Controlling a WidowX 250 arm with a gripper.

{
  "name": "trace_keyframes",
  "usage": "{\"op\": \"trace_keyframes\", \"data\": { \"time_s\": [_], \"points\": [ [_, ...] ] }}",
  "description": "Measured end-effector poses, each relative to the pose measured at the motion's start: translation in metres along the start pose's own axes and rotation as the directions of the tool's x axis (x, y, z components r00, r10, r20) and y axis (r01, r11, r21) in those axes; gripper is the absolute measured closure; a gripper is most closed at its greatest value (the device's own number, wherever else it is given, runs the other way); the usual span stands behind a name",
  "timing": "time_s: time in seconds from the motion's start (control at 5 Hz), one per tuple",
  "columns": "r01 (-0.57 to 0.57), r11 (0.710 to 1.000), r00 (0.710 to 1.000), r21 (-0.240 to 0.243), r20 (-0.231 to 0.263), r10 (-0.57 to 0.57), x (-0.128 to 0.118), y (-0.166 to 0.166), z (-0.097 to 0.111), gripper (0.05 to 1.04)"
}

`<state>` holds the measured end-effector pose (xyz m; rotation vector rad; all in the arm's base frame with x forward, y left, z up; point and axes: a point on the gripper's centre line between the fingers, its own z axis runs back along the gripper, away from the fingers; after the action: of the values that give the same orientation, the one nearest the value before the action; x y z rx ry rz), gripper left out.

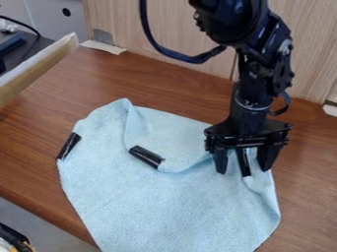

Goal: Fold the cloth from right to left

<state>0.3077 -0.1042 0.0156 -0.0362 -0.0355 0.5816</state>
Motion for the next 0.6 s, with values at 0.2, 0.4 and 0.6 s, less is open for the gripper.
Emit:
{"op": "trace_keyframes", "data": {
  "time_s": [0.2,0.4,0.6],
  "points": [
    [-0.006,1.000,1.000,-0.005,0.004,0.006,0.0006,-0.0008,0.0000,0.385],
    [-0.014,1.000,1.000,-0.011,0.008,0.014,0.0014,-0.0017,0.0000,0.693],
    [-0.013,1.000,1.000,-0.015,0.006,0.013,0.0014,-0.0020,0.0000,0.912]
  ]
}}
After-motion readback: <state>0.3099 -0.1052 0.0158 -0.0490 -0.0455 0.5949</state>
